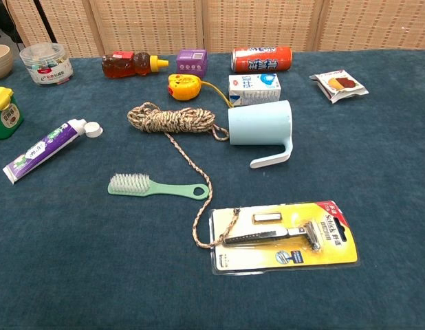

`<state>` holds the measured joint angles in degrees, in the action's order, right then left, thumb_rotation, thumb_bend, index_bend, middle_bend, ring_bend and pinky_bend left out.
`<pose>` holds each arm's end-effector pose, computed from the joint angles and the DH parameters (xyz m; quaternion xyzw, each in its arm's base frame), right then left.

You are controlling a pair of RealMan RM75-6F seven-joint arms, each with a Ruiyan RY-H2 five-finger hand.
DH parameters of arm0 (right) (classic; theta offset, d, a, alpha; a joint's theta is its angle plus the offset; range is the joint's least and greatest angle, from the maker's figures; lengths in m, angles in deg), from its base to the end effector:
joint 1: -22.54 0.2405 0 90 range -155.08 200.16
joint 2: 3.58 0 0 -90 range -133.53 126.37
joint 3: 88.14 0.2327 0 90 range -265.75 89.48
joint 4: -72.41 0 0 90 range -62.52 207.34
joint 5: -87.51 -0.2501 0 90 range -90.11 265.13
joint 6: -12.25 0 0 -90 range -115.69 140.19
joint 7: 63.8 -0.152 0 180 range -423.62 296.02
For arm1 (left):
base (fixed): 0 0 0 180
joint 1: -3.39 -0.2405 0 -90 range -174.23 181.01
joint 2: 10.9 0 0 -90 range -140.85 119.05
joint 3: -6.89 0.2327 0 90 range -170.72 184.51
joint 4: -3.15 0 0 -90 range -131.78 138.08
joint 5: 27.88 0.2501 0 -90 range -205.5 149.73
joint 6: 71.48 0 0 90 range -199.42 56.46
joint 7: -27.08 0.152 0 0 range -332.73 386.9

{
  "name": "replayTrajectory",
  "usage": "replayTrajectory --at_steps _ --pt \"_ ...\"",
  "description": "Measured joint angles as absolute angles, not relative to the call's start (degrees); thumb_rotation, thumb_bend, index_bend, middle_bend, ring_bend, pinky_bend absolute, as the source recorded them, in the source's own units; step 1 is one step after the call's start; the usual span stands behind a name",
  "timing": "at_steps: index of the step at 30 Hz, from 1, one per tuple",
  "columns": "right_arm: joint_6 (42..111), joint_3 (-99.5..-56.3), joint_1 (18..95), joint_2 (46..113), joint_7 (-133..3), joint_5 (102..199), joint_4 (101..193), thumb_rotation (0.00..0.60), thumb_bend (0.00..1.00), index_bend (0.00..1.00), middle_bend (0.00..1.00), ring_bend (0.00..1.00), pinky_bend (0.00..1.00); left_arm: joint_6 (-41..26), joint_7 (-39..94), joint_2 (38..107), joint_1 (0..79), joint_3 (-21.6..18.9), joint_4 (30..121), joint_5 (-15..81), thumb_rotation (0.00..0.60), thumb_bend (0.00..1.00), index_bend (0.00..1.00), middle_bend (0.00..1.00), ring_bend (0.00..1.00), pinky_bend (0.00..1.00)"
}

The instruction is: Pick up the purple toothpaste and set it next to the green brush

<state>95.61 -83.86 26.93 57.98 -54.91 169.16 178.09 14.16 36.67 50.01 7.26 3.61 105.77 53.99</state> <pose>-0.2657 -0.1895 0.1055 0.5761 -0.4197 0.3813 0.5887 -0.2819 0.1841 0.1167 -0.5811 -0.3925 -0.3616 0.6144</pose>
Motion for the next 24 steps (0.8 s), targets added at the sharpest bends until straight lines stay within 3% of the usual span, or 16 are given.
replayTrajectory --at_steps 24 --pt "96.25 -84.06 26.49 57.89 -55.19 169.5 178.11 0.6 0.16 0.0 0.0 0.0 0.0 14.07 36.37 49.65 7.36 3.54 105.91 54.0 0.6 0.29 0.09 0.0 0.05 0.06"
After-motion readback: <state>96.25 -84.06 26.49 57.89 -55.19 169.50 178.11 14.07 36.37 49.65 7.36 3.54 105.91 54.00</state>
